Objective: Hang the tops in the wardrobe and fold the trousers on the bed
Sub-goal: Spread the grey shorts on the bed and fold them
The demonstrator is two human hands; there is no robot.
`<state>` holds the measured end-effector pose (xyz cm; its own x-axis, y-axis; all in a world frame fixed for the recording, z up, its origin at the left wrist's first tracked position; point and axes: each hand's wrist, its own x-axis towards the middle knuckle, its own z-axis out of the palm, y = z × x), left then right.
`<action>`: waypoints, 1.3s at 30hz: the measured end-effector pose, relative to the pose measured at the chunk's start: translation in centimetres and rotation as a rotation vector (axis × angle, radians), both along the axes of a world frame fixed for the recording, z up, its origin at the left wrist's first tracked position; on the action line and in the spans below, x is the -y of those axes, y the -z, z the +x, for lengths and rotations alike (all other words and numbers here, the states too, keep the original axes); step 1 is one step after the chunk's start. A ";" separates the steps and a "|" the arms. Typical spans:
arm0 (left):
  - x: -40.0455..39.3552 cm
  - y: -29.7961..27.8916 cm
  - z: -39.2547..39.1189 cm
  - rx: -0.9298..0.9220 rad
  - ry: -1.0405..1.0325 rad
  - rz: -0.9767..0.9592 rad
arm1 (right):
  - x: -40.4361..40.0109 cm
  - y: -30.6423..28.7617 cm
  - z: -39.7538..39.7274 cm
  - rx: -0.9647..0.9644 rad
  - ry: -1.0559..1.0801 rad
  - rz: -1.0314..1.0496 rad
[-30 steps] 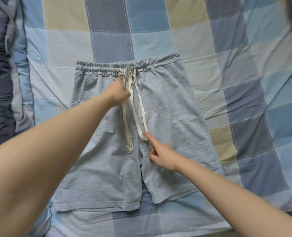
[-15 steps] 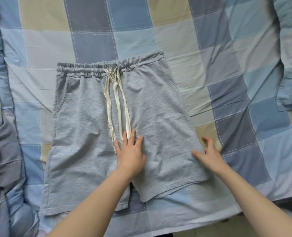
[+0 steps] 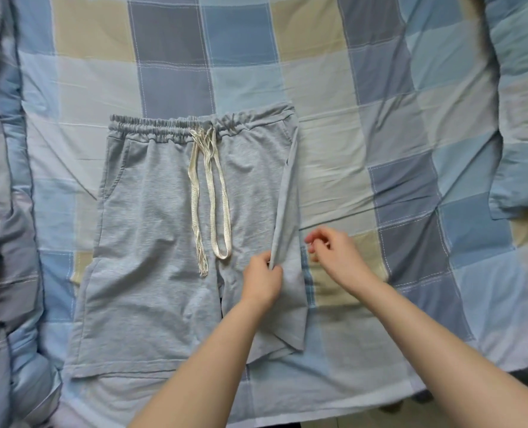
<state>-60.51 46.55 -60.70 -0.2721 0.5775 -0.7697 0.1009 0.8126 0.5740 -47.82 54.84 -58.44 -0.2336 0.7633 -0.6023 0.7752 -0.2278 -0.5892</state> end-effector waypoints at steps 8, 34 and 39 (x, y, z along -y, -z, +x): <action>4.1 -0.3 -1.0 0.120 0.167 0.143 | -12.3 4.3 -10.8 0.132 -0.068 -0.004; 25.9 1.1 -25.7 -0.204 -0.058 -0.150 | -0.3 2.9 -40.5 0.352 -0.838 0.399; 25.8 1.8 -27.1 -0.259 0.033 -0.207 | -1.4 3.1 -41.4 0.340 -1.030 0.435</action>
